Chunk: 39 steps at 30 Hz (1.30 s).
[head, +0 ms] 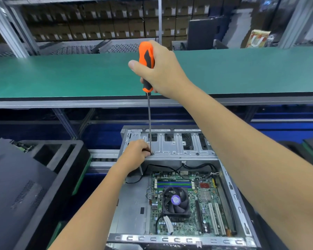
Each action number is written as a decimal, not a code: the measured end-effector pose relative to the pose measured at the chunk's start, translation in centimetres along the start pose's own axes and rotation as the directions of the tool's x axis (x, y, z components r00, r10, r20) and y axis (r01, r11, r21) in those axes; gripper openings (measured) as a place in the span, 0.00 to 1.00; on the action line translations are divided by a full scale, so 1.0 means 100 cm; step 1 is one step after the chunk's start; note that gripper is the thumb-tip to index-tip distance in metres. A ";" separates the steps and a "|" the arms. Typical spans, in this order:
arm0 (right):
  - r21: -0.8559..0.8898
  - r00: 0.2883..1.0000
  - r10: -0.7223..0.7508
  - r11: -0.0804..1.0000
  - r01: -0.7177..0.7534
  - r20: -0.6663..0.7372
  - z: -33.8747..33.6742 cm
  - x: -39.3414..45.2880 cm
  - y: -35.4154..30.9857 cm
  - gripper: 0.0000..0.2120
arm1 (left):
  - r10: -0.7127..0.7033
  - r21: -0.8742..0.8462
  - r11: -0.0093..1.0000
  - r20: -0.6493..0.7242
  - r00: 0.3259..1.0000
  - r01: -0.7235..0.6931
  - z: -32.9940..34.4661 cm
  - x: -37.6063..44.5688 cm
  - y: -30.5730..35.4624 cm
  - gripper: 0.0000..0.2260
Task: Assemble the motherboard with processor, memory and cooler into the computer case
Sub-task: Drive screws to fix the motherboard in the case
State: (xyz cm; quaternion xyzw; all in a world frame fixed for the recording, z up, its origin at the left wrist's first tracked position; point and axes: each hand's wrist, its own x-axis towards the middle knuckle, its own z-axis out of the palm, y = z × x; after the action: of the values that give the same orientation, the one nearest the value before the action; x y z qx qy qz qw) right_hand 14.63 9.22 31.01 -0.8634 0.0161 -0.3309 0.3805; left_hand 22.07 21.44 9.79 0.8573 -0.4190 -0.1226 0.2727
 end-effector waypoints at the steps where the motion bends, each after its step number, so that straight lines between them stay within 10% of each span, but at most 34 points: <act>1: -0.004 1.000 -0.001 1.000 0.001 -0.001 0.000 0.000 0.000 0.09 | 0.005 -0.001 1.000 -0.005 1.000 -0.005 0.000 0.000 0.000 0.05; 12: -0.081 0.999 0.047 0.996 -0.046 0.007 0.007 -0.008 0.010 0.16 | 0.084 0.009 0.996 -0.033 0.996 -0.084 0.004 0.001 -0.003 0.04; 17: -0.103 0.995 0.091 0.991 -0.088 0.027 0.015 -0.017 0.020 0.19 | 0.174 -0.039 0.978 -0.372 0.912 -0.203 0.010 -0.026 0.004 0.04; 24: -0.102 0.985 0.140 0.986 -0.131 0.097 0.027 -0.031 0.037 0.15 | -0.160 0.315 0.947 0.295 0.942 0.063 0.044 -0.045 -0.010 0.08; 39: -0.061 0.969 0.199 0.980 -0.192 0.143 0.040 -0.045 0.061 0.16 | -0.400 0.159 0.909 0.070 0.914 0.386 0.087 -0.013 -0.021 0.05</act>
State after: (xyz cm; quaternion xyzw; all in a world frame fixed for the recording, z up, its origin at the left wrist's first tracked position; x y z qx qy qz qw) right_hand 14.87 8.73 22.43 -0.8885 0.0804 -0.2261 0.3912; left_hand 18.80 20.36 1.43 0.9340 -0.2585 -0.1883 0.1593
